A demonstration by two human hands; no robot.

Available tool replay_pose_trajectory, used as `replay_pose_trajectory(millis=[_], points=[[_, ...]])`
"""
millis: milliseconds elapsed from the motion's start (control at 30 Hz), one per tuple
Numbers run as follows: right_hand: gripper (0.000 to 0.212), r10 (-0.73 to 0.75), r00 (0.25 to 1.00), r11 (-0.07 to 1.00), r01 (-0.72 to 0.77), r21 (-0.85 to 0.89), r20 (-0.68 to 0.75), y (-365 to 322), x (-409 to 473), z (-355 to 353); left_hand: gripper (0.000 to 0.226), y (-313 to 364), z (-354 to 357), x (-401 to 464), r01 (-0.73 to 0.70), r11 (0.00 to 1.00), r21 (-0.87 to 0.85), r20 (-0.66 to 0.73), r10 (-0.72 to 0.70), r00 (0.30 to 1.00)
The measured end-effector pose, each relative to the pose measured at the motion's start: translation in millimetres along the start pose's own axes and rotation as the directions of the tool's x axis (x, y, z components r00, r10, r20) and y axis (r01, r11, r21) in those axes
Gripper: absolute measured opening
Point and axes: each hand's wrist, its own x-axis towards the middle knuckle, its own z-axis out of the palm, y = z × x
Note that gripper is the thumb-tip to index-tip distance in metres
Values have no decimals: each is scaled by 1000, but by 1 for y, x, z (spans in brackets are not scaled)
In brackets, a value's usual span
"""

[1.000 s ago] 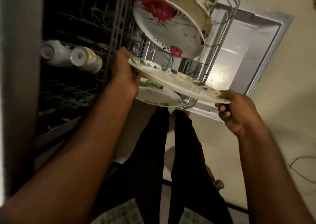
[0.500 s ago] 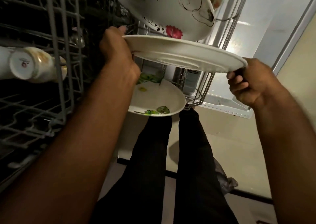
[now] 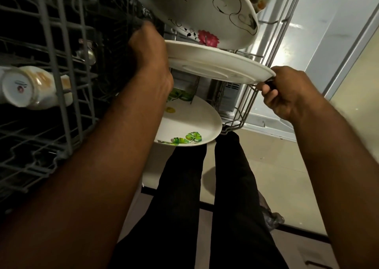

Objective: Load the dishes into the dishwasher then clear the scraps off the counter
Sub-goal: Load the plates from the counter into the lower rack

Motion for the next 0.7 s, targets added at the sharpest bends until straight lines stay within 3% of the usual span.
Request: replay_pose_trajectory(millis=[67,200,300,400,567,700], points=[[31,-7,1000,999,8,-43,29,3,4,-1,22,-1,1,-2,9,1000,-6,-50,-9,999],[25,-90,996,992,88,-92,-10,3,-11,1,18,-7,-4,-10,-36,997,-72,-98,29,995],[43,-127,991,984,123,-127,-31,4,-26,6,38,-10,-14,-20,-42,986,-159,-103,25,994],[45,-153,987,978,146,-149,-38,5,-51,6,47,-11,-27,-39,-64,985,-162,-129,44,991],[55,-256,967,931,249,-266,11,13,-112,1,51,-12,-69,-113,-98,993,-68,-60,94,994],[65,-304,942,865,334,-374,141,21,-187,2,52,-8,-113,-188,-127,992,2,58,127,990]])
